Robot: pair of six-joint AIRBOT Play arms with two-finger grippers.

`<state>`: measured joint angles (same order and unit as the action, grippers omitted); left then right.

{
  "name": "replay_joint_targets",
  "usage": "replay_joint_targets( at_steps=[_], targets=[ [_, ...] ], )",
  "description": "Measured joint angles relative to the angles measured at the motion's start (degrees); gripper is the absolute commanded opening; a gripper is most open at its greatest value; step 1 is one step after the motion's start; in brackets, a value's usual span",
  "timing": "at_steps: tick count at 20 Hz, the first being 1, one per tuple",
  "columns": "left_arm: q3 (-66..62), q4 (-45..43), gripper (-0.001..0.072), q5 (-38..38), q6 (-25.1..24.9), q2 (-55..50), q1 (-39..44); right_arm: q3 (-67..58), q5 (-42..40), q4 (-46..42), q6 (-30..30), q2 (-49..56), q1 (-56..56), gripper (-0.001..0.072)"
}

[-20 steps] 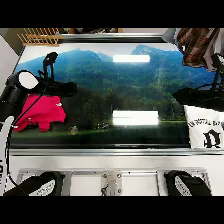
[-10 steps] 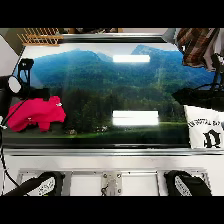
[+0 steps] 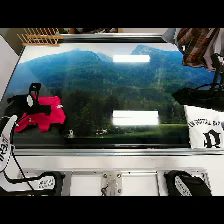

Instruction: Fold the clothes and pants, and hang the long-sleeved shirts on hangers.

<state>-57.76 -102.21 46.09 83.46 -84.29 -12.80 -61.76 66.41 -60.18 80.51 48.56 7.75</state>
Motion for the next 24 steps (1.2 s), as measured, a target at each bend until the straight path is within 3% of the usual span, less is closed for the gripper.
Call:
replay_joint_targets(
  at_steps=[1,2,6,10,16,21,22,23,24],
  targets=[
    [-0.31,-0.42,0.0067,0.39,0.5,-0.92,-0.09,0.0,0.0,0.0,0.02,0.0,0.0,0.0019],
    [-0.74,-0.63,0.0006,1.16,1.11,-1.44,-0.13,0.0,-0.02,0.0,0.0,0.0,0.0,0.0019],
    [-5.05,-1.09,0.0006,5.97,2.6,0.66,0.94,0.0,-0.02,0.0,0.0,0.02,0.0,0.0019],
    [-13.07,2.34,0.0006,11.96,3.08,8.44,7.5,0.0,0.0,0.0,0.0,0.02,0.0,0.0019],
    [-21.11,12.07,0.0006,13.84,3.52,16.94,27.36,0.0,-1.46,0.46,0.0,0.02,0.0,0.0019],
    [-22.58,14.43,0.0007,9.42,5.73,13.97,44.7,0.0,-4.22,2.75,-0.02,0.02,0.04,0.0019],
    [-22.82,14.69,0.0134,8.28,6.29,12.33,47.45,-0.02,-5.31,2.84,-0.2,0.0,0.24,0.0019],
    [-23.34,14.88,0.0555,7.08,6.8,10.38,50.07,-0.02,-6.49,3.04,-0.22,0.02,0.5,0.0019],
    [-24.24,15.08,0.0697,6.21,7.19,8.48,52.19,-0.02,-7.56,3.15,-0.44,0.0,0.85,0.0019]
  ],
)
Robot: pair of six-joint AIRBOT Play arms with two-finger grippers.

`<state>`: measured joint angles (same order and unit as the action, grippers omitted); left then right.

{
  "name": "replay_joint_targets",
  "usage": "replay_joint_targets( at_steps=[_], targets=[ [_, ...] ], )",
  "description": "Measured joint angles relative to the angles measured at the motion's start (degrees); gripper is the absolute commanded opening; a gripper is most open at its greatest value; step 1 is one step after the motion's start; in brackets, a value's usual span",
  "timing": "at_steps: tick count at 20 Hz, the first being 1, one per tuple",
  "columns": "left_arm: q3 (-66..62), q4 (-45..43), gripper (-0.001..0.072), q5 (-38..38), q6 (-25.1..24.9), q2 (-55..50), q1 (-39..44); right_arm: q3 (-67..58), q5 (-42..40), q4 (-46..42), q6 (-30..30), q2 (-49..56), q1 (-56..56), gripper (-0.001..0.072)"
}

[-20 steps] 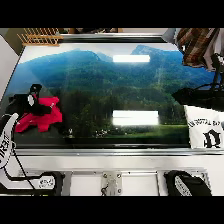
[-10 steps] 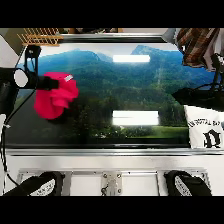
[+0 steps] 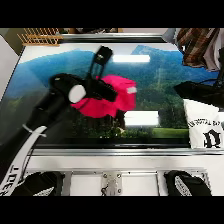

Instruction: Fold the clothes and pants, and hang the long-sleeved shirts on hangers.

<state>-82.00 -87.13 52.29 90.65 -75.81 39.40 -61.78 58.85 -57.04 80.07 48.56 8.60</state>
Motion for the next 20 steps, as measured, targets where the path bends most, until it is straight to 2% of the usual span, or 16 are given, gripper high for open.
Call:
replay_joint_targets(
  at_steps=[3,5,11,13,16,20],
  targets=[
    [-4.98,0.26,0.0677,-0.07,1.62,-4.57,2.45,0.0,-2.27,0.11,-0.15,-0.02,1.38,0.0019],
    [-7.34,0.26,0.0673,0.96,3.02,-5.55,-0.42,0.0,-2.93,0.2,-0.17,-0.04,2.01,0.0019],
    [1.75,0.46,0.0673,3.72,10.88,-4.63,-23.98,0.0,-1.51,0.28,-0.17,0.26,2.64,0.002],
    [6.99,4.33,0.0673,4.0,12.28,-5.44,-31.87,0.0,-0.35,0.31,-0.2,0.76,2.64,0.002],
    [13.55,13.62,0.0673,2.27,10.67,-8.35,-40.5,0.0,1.77,0.28,-0.2,2.27,2.47,0.002],
    [17.51,26.32,0.0673,-1.42,5.42,-13.6,-44.68,0.0,3.61,0.31,-0.2,5.05,2.36,0.002]
  ],
)
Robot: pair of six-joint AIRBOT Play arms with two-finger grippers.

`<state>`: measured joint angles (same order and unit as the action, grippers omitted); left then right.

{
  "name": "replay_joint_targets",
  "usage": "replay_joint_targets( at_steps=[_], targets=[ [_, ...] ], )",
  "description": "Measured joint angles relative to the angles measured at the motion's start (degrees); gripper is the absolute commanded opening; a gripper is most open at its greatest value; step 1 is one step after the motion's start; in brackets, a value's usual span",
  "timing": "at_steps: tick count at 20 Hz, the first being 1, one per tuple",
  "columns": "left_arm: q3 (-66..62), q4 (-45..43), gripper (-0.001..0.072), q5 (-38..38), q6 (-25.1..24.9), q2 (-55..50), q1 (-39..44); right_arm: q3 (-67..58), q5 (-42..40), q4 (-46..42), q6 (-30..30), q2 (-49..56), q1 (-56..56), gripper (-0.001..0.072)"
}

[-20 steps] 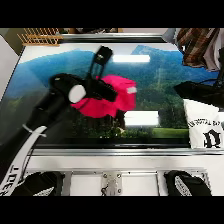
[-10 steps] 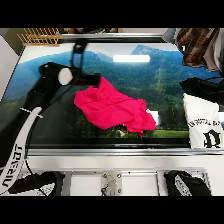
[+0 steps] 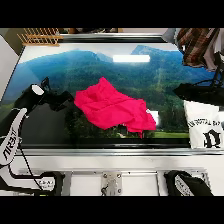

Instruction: Fold the clothes and pants, and hang the long-sleeved shirts on hangers.

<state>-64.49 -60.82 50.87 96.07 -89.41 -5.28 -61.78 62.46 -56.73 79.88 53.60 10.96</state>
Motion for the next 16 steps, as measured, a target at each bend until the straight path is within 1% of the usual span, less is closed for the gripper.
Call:
replay_joint_targets(
  at_steps=[2,3,4,5,6,7,10,16],
  targets=[
    [0.7,5.53,0.0672,-1.64,-2.6,-2.4,-0.02,0.0,0.42,0.0,0.0,1.79,-0.02,0.0026],
    [0.92,7.65,0.0655,-2.58,-3.56,-3.45,0.24,-0.02,0.44,0.0,-0.07,2.93,-0.02,0.0027],
    [1.05,9.16,0.0371,-3.52,-4.17,-4.22,0.55,-0.02,0.68,0.0,-0.44,4.26,-0.02,0.0057],
    [1.18,10.34,0.0042,-4.48,-4.72,-4.81,0.94,-0.02,0.7,0.0,-0.76,5.6,-0.04,0.0267],
    [1.25,11.34,0.0006,-5.25,-5.16,-5.25,1.29,-0.02,0.74,0.0,-1.07,7.37,-0.04,0.0546],
    [1.18,11.96,0.0006,-6.1,-5.62,-5.53,1.55,-0.02,0.74,0.0,-1.38,9.4,-0.04,0.0646],
    [-0.44,13.07,0.0006,-6.78,-6.34,-5.97,1.79,-0.02,-0.94,0.0,-2.45,16.39,-0.2,0.0645],
    [-6.03,13.75,0.0006,-3.52,-8.74,-6.16,1.99,-2.12,-8.5,2.58,-5.18,32.94,-3.61,0.0643]
  ],
)
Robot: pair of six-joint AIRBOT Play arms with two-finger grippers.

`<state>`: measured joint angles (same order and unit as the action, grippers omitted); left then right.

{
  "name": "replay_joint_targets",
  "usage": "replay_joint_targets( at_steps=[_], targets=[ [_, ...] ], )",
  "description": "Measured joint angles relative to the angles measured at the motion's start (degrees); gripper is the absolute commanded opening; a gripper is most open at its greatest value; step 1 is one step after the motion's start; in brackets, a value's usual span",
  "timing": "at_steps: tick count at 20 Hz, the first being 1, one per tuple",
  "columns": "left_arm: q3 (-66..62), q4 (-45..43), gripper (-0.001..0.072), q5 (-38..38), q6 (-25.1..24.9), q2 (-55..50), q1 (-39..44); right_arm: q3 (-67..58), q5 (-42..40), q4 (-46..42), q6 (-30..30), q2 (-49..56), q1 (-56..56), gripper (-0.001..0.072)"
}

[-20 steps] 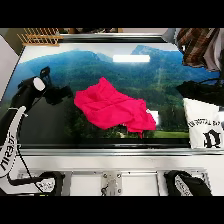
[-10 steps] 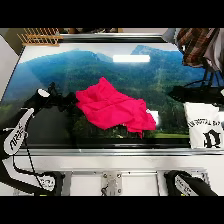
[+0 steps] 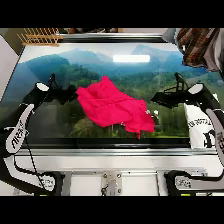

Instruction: Fold the clothes and pants, and hang the long-sleeved shirts on hangers.

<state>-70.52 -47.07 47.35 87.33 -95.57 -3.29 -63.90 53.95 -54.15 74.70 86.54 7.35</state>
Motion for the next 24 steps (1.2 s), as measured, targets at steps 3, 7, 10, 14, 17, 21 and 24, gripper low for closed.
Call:
replay_joint_targets(
  at_steps=[3,7,10,14,17,21,24],
  targets=[
    [-1.62,0.02,0.0006,0.92,-0.33,0.0,0.0,-2.84,-1.95,0.94,-0.83,6.45,-3.21,0.0643],
    [-2.32,0.07,0.0006,1.75,-0.46,-0.02,0.0,-6.36,-3.63,2.29,-1.22,11.23,-6.73,0.0351],
    [-2.49,0.13,0.0006,2.01,-0.5,0.0,0.0,-7.91,-4.76,3.02,-1.36,12.39,-8.28,0.0018],
    [-2.6,0.07,0.0005,2.36,-0.66,4.02,-0.48,-11.15,-5.35,2.8,-1.44,9.11,-8.48,0.0017],
    [-4.94,-0.07,0.0006,1.79,-0.68,12.81,-1.66,-16.46,-5.27,1.2,-1.86,0.42,-7.26,0.0016],
    [-12.79,-2.23,0.0006,5.6,-1.53,27.65,-1.6,-22.47,-4.79,0.35,-2.62,-16.55,-5.9,0.0016],
    [-18.4,-4.94,0.0006,7.63,-1.81,38.97,0.48,-24.11,-3.65,0.15,-2.73,-28.98,-5.57,0.0016]
  ],
)
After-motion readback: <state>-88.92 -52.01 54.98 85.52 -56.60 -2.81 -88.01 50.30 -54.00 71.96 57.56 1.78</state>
